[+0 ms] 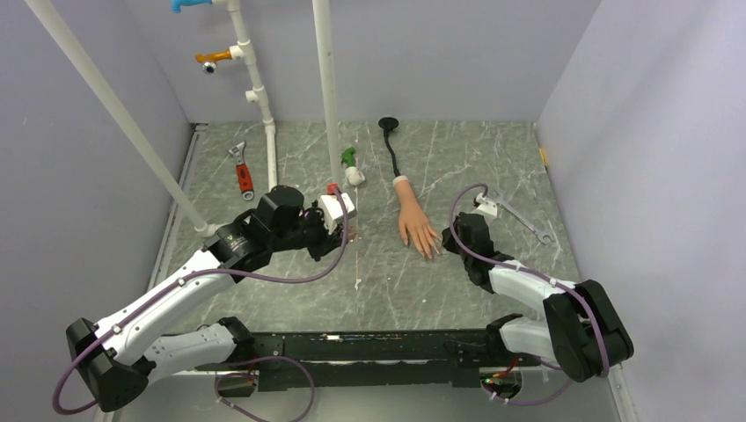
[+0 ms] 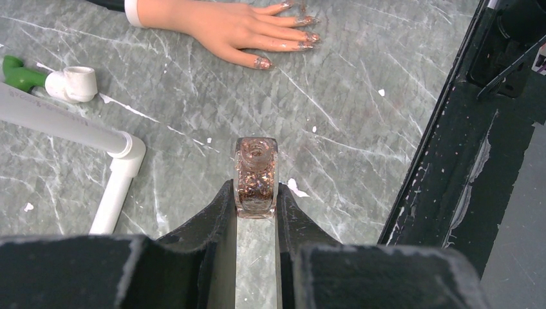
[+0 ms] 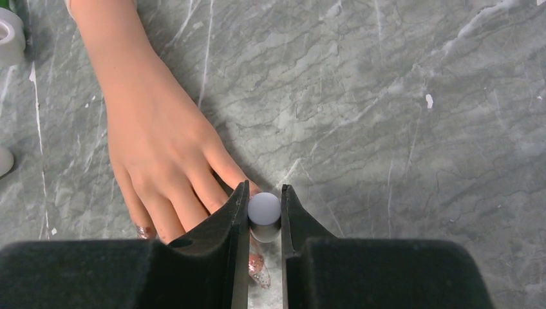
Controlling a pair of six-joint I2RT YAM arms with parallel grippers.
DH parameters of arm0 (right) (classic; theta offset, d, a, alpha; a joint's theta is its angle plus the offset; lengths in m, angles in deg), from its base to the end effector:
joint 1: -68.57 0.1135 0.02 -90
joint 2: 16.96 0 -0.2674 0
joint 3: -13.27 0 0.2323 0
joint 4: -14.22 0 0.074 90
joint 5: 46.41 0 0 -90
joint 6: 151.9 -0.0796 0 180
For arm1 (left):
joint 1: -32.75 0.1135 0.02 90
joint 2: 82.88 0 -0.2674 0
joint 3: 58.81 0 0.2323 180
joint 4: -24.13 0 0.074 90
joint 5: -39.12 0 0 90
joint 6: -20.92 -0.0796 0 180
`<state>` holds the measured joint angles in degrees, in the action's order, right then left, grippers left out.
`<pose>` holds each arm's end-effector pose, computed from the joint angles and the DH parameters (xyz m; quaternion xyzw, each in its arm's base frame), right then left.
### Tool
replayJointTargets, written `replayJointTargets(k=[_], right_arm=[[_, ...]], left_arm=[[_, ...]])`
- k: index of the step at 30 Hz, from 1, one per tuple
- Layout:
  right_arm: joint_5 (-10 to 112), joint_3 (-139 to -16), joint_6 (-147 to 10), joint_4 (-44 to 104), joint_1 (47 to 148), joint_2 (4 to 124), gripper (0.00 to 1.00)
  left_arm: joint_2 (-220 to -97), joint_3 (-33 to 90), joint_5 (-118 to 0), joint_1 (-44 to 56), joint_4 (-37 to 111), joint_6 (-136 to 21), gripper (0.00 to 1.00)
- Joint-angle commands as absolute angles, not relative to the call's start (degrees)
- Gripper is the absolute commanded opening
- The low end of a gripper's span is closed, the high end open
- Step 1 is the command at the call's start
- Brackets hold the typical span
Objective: Paint the nails
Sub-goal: Paint the nail polish on the nail.
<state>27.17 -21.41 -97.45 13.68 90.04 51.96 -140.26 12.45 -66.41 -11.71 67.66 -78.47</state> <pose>0.2325 0.0673 0.1489 0.1738 0.8578 0.1122 0.4704 0.1509 -0.1779 0.3199 0.4484 0.7330 -0.2614 0.4397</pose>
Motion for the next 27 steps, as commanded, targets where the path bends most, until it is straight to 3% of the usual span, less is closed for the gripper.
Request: replayJointTargets(k=[1, 27], right_arm=[[26.45, -24.91, -96.61, 12.06, 89.85, 52.3, 0.0], [25.74, -21.0, -96.45, 13.31, 89.84, 49.42, 0.0]], left_arm=[[-139.94, 15.12, -66.38, -11.99, 66.3, -78.72, 0.0], [-139.48, 15.15, -66.42, -12.13, 66.31, -78.73, 0.0]])
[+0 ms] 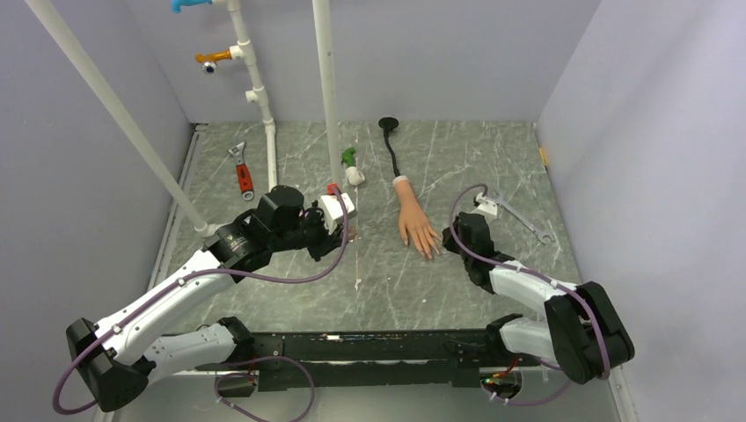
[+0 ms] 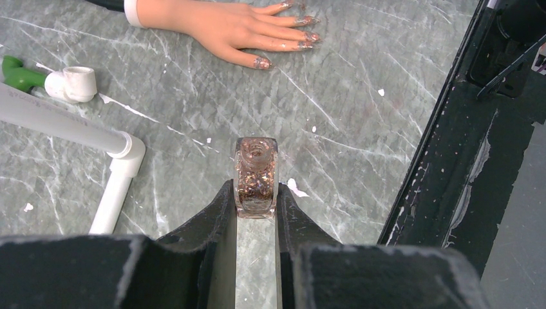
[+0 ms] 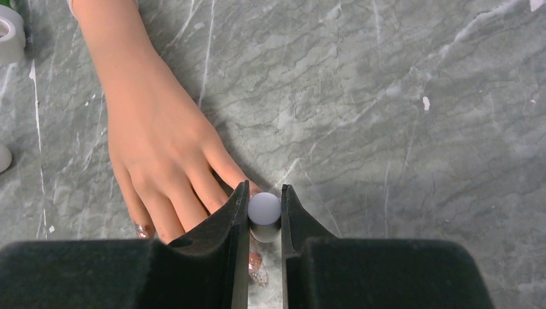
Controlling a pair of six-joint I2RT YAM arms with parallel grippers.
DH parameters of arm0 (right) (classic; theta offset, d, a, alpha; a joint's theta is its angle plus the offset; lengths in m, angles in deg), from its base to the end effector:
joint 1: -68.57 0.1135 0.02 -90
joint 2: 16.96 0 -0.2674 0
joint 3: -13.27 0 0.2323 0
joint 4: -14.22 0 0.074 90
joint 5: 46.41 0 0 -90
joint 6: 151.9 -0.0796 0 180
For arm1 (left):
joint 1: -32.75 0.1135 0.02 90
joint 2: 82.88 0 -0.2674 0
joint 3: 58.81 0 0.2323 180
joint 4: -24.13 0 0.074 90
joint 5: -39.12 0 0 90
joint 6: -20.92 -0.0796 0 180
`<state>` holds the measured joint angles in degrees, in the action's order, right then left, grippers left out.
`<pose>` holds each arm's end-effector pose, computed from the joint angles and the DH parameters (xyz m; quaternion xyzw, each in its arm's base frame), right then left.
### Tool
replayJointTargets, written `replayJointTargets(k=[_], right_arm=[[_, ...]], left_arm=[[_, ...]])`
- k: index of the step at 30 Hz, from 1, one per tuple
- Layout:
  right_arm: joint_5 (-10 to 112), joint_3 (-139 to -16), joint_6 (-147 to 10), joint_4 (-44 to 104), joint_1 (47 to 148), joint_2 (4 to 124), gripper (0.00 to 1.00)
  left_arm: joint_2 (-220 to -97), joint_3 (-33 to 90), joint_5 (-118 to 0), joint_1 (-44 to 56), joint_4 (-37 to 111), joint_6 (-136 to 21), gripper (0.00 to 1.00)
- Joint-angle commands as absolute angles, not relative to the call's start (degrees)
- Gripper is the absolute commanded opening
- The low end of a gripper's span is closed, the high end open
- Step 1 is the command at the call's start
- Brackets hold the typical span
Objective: Paint the nails
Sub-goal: Paint the nail polish on the nail.
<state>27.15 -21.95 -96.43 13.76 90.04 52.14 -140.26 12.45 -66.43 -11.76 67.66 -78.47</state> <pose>0.2343 0.0680 0.1510 0.1664 0.8582 0.1091 0.4733 0.1507 -0.1781 0.3199 0.4488 0.7327 -0.2618 0.4395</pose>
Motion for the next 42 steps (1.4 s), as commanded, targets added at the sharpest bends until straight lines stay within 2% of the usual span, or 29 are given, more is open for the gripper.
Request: replayJointTargets(k=[1, 14, 30, 42], right_arm=[[25.61, -20.76, -96.44, 13.39, 89.84, 49.06, 0.0], [24.93, -20.1, -96.4, 13.54, 89.83, 47.21, 0.0], [24.33, -27.31, -95.65, 10.75, 89.75, 54.65, 0.0], [24.93, -26.98, -96.14, 10.61, 89.65, 55.57, 0.0]], left_arm=[[-139.57, 15.21, -66.5, -12.08, 66.27, -78.74, 0.0], [-140.25, 15.3, -66.08, -12.3, 66.57, -78.78, 0.0], [-140.02, 15.39, -66.17, -12.48, 66.68, -78.81, 0.0], [-139.79, 15.39, -66.09, -12.42, 66.64, -78.85, 0.0]])
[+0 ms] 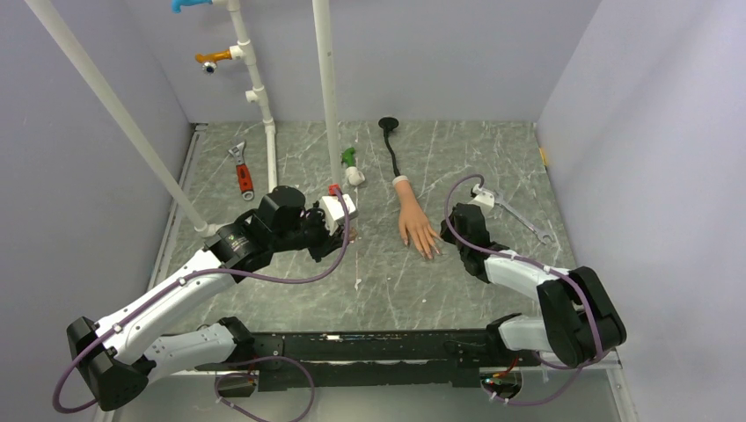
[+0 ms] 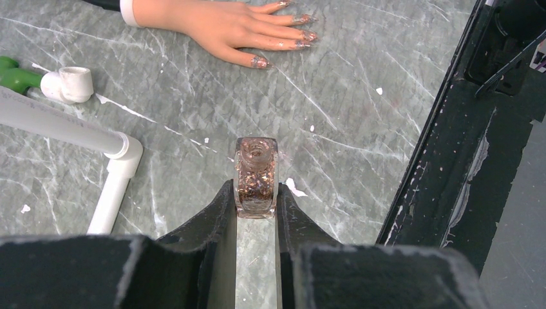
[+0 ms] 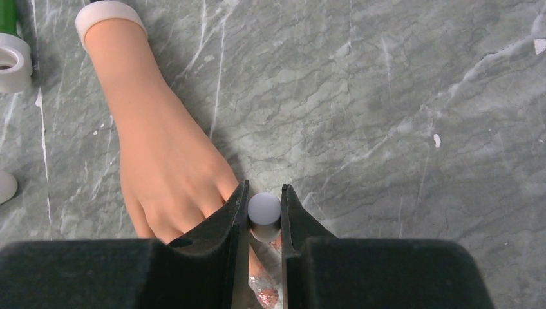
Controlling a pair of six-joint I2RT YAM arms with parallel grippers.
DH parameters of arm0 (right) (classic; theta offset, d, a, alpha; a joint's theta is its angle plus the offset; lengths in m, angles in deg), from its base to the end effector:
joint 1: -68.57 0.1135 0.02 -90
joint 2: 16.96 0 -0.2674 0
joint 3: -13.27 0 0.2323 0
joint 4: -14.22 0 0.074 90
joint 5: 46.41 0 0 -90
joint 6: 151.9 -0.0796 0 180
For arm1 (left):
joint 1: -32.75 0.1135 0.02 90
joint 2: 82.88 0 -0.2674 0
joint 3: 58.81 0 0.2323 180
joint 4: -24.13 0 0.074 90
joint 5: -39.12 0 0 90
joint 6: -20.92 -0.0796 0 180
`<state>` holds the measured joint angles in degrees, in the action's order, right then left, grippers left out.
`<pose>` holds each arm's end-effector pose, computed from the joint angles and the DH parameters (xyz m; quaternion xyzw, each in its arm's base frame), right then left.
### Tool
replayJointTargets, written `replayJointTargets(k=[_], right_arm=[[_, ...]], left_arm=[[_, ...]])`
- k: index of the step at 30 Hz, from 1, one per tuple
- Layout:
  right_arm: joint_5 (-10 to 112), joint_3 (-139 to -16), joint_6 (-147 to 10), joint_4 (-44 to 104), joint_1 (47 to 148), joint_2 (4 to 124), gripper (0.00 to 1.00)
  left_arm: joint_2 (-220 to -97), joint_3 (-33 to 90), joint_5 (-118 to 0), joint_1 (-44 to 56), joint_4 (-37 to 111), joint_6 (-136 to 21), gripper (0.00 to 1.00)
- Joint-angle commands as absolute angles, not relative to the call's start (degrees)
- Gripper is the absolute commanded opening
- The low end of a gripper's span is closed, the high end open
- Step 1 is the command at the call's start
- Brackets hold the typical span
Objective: Paint the nails
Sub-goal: Paint the nail polish on the nail.
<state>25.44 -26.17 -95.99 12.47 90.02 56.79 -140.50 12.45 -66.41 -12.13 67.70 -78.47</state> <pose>0.2540 0.0732 0.1587 0.1707 0.8524 0.0987 0.4843 0.1502 -0.1796 0.3189 0.4514 0.7325 -0.2626 0.4367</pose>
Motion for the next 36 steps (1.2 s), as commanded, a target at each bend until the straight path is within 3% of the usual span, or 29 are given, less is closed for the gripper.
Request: replayJointTargets(k=[1, 36], right_arm=[[24.96, -26.64, -96.28, 10.81, 89.66, 55.28, 0.0], [23.37, -23.66, -96.53, 12.08, 89.5, 52.46, 0.0]], left_arm=[[-139.75, 15.39, -66.09, -12.46, 66.63, -78.82, 0.0], [-140.18, 15.35, -66.02, -12.54, 66.76, -78.76, 0.0]])
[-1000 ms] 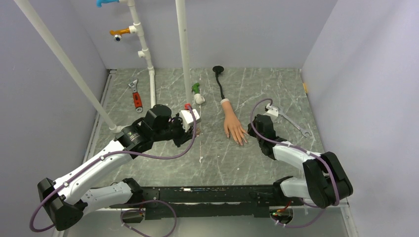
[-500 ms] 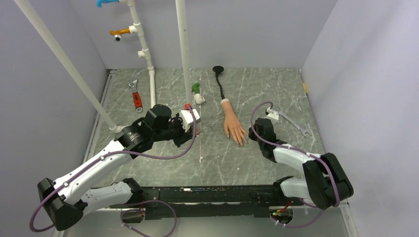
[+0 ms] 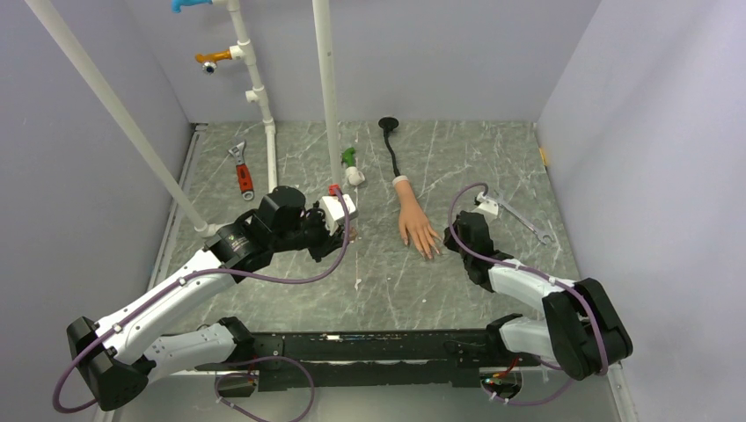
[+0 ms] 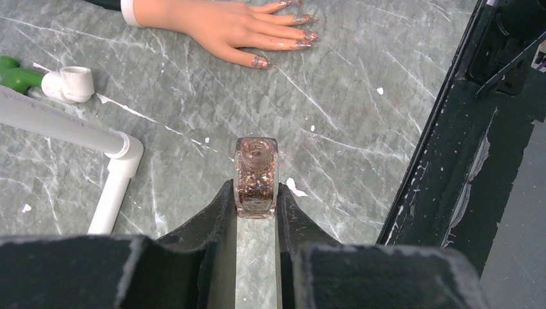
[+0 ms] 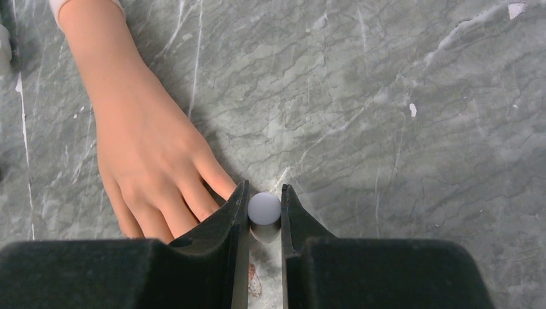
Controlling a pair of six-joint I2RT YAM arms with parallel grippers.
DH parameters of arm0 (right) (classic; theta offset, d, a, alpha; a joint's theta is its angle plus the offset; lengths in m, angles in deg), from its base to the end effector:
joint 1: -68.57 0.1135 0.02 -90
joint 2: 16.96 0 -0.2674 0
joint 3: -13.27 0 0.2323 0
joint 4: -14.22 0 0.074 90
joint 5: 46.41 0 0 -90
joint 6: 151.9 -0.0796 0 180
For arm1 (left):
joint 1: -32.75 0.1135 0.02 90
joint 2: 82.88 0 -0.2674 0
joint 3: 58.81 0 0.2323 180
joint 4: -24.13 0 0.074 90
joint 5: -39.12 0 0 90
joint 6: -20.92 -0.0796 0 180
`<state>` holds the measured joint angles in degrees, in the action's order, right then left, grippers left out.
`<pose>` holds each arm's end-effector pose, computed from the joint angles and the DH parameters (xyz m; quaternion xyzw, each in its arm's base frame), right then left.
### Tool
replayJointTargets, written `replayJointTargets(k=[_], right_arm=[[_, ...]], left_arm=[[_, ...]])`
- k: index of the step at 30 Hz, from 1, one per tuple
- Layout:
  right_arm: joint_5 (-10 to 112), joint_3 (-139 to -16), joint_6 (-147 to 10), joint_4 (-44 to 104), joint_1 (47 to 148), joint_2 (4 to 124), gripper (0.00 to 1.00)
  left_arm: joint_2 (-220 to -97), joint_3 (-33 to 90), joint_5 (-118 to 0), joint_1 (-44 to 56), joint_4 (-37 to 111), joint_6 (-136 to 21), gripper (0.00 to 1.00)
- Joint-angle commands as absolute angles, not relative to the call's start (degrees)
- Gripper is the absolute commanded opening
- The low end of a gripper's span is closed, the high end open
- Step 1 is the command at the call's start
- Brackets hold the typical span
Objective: Paint the nails
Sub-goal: Paint the nail polish on the nail.
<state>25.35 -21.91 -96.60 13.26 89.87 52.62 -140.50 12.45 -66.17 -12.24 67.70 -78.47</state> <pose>0.2357 0.0651 0.1504 0.1760 0.8548 0.0964 0.4786 0.1501 -0.1797 0.3189 0.4513 0.7328 -0.2613 0.4371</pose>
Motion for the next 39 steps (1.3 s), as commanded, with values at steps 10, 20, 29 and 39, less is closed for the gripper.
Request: replayJointTargets(k=[10, 20, 29, 39], right_arm=[[24.84, -27.14, -96.55, 10.98, 89.44, 57.01, 0.0], [25.89, -26.29, -96.79, 9.59, 89.49, 56.23, 0.0], [25.66, -26.21, -96.25, 9.47, 89.49, 56.33, 0.0], [24.66, -22.94, -96.34, 10.3, 89.4, 54.34, 0.0]], left_arm=[[-140.1, 15.36, -65.83, -12.58, 66.84, -78.9, 0.0], [-140.09, 15.46, -66.2, -12.6, 66.86, -78.86, 0.0], [-140.27, 15.45, -66.18, -12.65, 66.86, -78.76, 0.0], [-140.21, 15.47, -66.44, -12.6, 66.84, -78.84, 0.0]])
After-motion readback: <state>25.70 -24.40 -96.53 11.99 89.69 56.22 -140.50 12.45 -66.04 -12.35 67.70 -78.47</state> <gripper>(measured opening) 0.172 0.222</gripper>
